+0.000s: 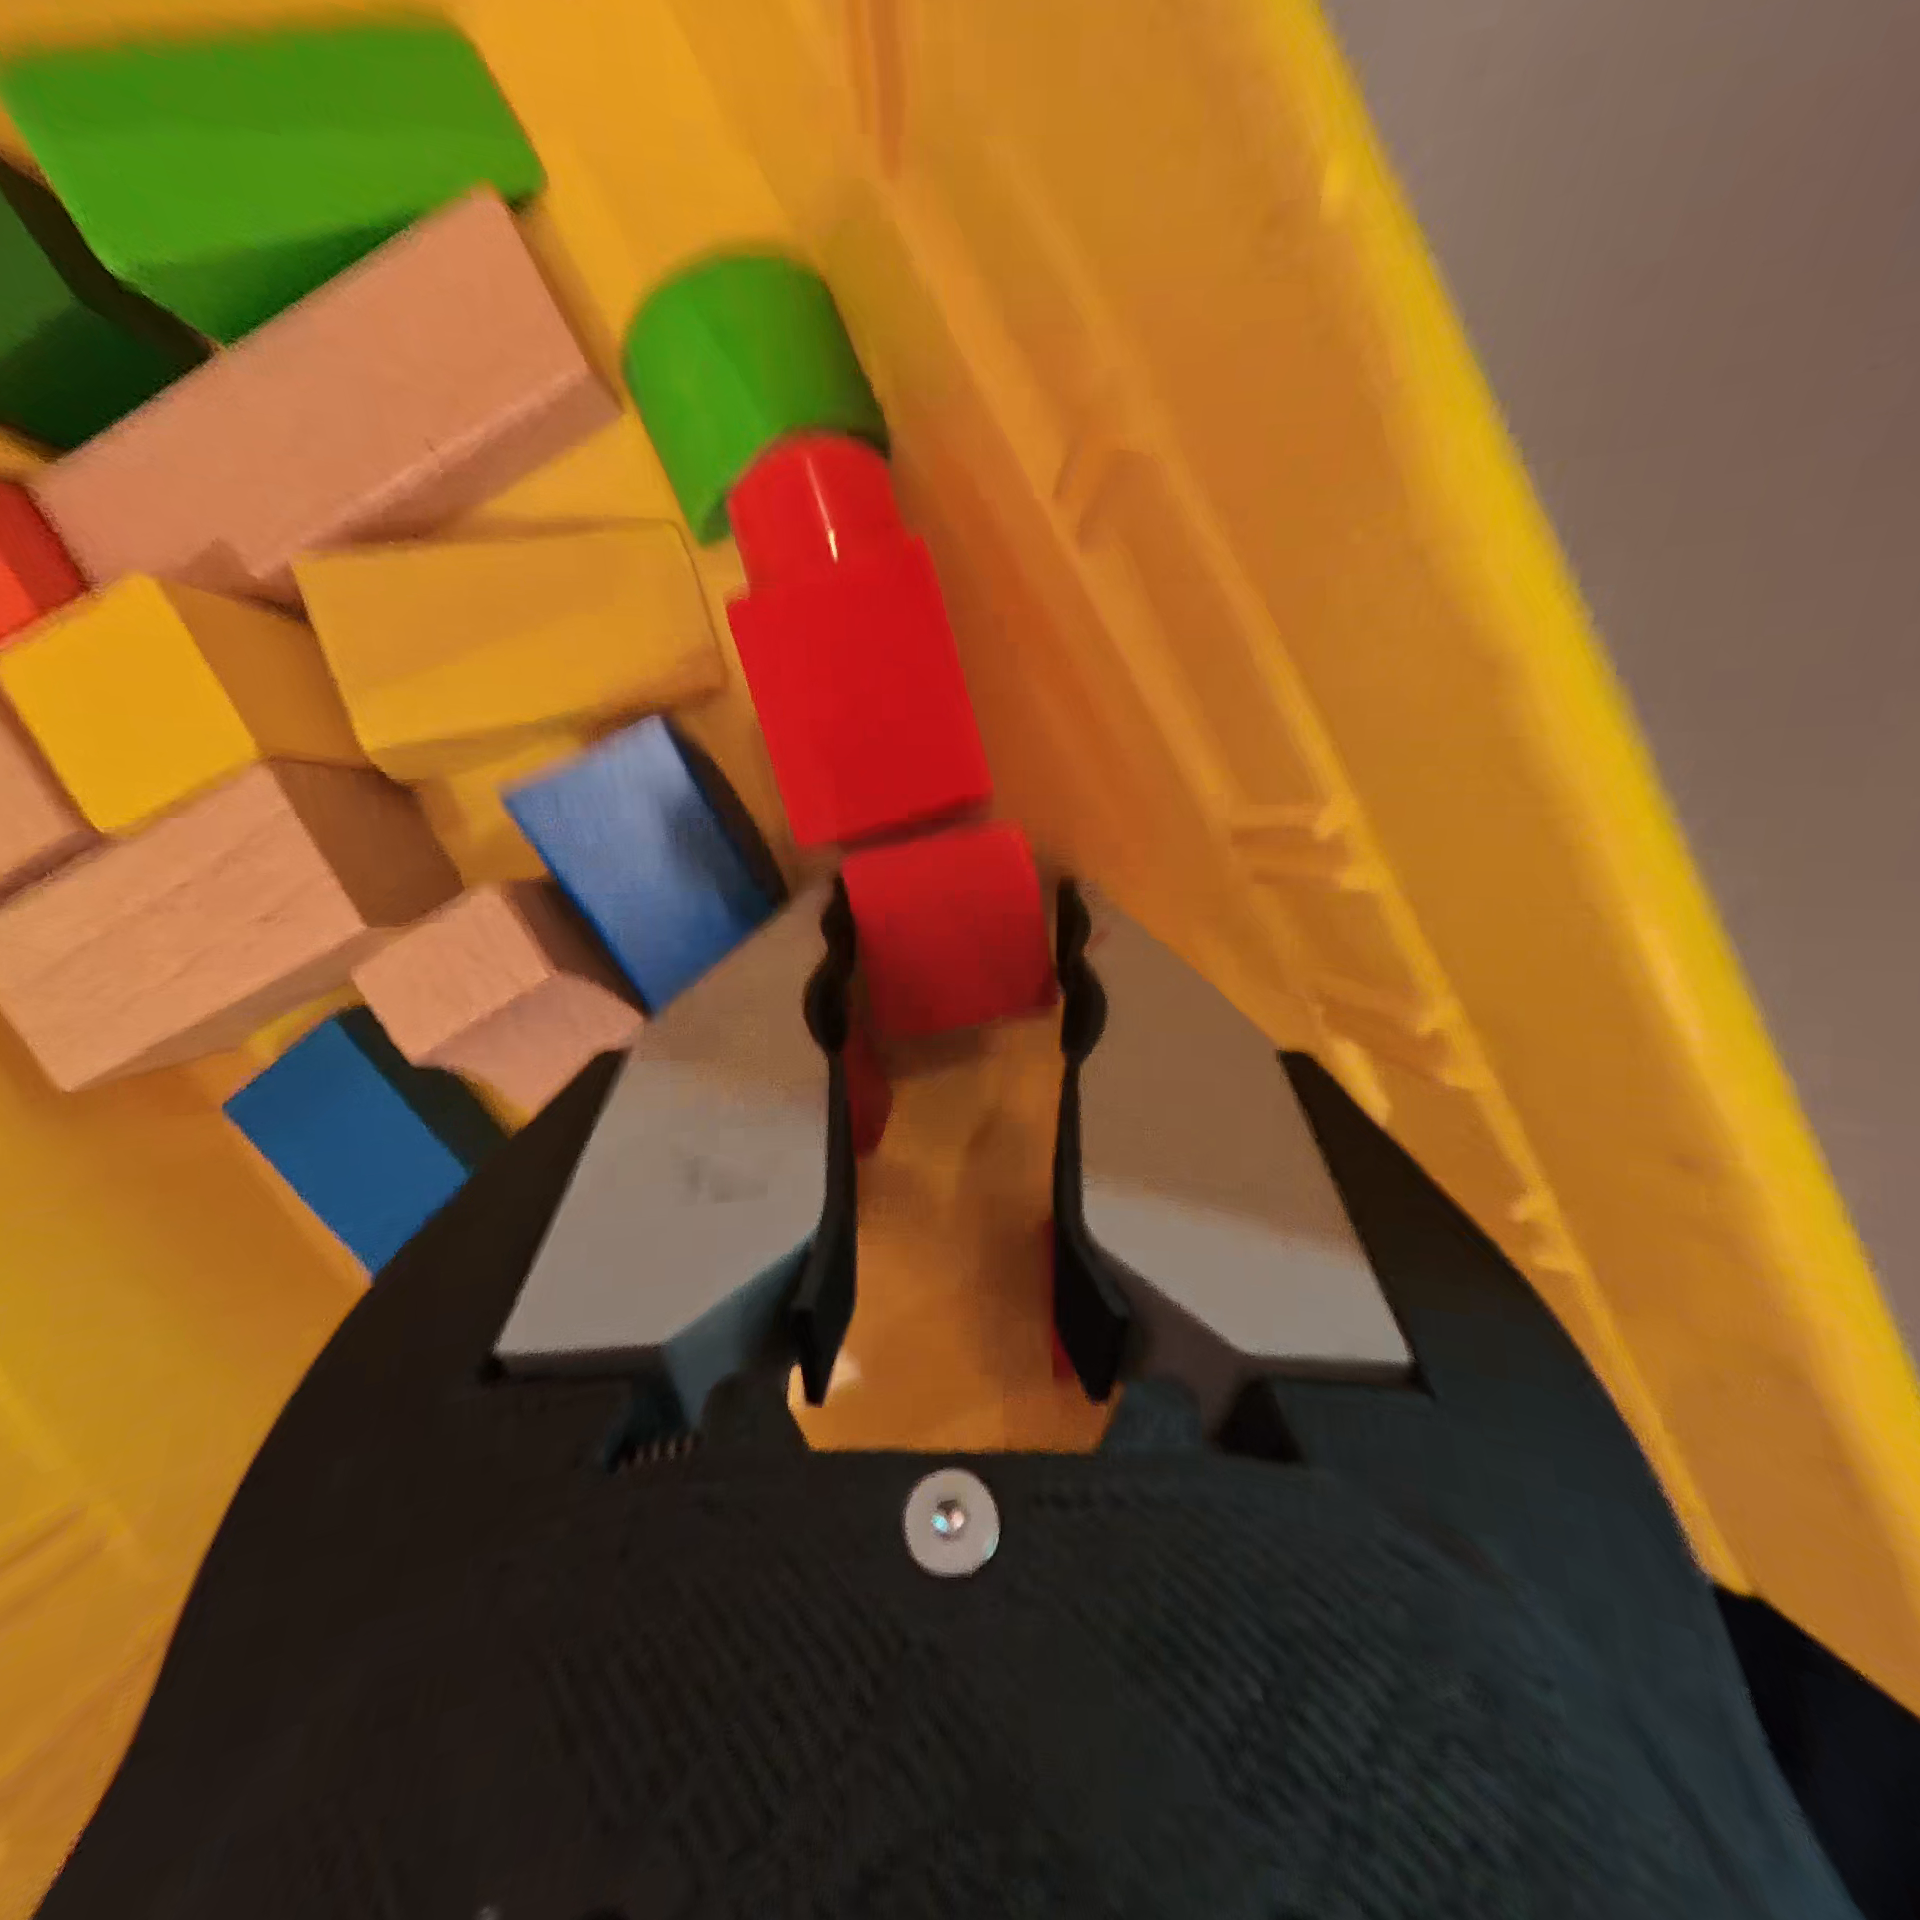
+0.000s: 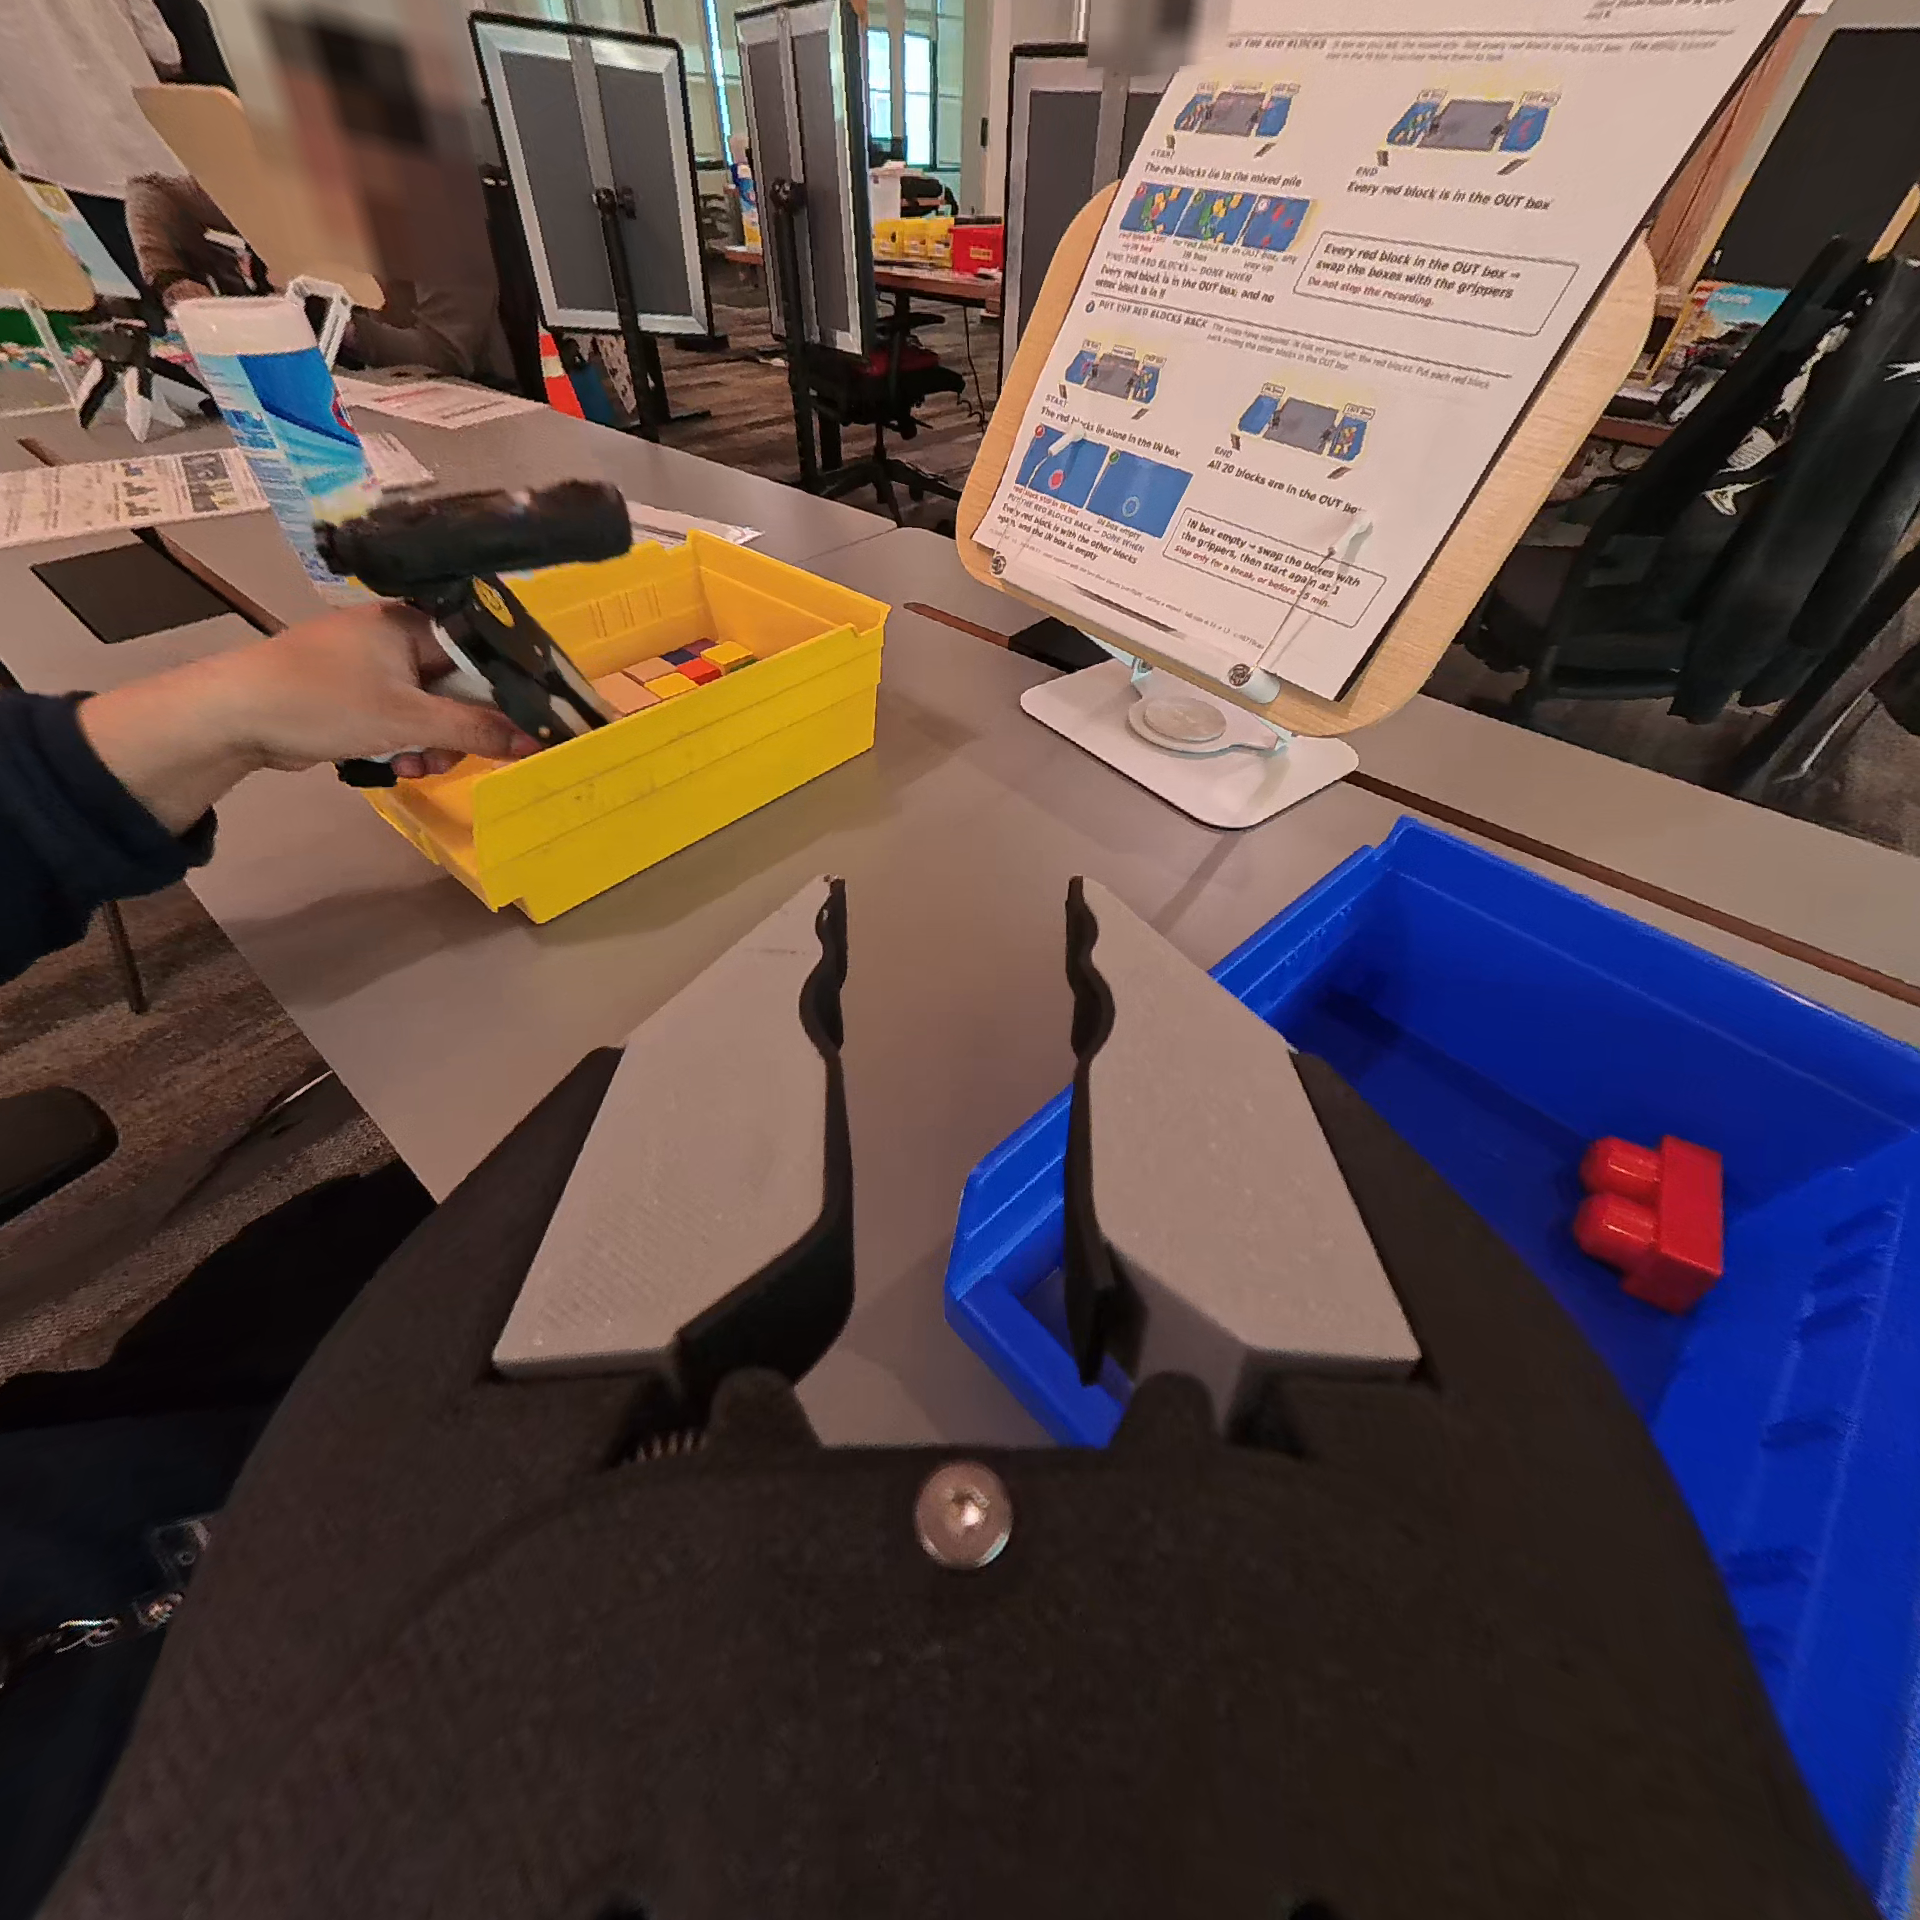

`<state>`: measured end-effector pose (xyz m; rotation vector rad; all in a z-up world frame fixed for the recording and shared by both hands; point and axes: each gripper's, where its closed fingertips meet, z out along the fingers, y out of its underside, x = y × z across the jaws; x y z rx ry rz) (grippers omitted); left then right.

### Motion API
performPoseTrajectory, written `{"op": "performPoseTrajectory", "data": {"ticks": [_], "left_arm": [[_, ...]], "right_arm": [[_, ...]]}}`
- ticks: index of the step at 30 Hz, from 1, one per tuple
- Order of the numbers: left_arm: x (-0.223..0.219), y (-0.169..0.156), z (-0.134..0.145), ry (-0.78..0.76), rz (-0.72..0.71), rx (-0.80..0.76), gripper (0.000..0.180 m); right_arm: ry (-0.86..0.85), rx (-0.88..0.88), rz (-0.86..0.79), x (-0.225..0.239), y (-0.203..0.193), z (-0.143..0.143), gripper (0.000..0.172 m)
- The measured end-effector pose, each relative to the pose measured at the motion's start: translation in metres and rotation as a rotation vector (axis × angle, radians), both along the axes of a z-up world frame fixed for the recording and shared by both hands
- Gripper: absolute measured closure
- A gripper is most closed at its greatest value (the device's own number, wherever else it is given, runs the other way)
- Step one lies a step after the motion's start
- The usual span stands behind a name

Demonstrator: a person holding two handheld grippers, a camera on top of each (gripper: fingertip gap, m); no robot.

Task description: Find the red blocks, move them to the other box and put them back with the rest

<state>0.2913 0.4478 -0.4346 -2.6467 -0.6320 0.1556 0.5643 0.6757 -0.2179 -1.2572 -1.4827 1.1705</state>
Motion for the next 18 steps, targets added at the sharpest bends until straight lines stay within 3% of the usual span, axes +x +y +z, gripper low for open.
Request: {"op": "performPoseTrajectory", "data": {"ticks": [4,6,12,15,18], "left_arm": [[-0.002,0.004,0.006,0.036,-0.024,0.057,0.149],[-0.008,0.001,0.02,0.133,-0.035,0.072,0.149],[-0.005,-0.007,0.127,0.537,-0.065,0.38,0.15],[0.027,-0.004,0.162,0.673,-0.161,0.532,0.149],[0.096,0.012,0.187,0.793,-0.445,0.724,0.149]], "right_arm": [[0.003,0.014,-0.002,0.002,0.0,0.001,0.132],[-0.003,0.011,0.003,0.001,0.001,-0.001,0.132],[-0.066,-0.074,0.121,-0.011,-0.02,-0.019,0.13],[-0.084,-0.116,0.199,-0.021,-0.041,-0.026,0.129],[-0.114,-0.181,0.328,-0.027,-0.077,-0.032,0.127]]}}
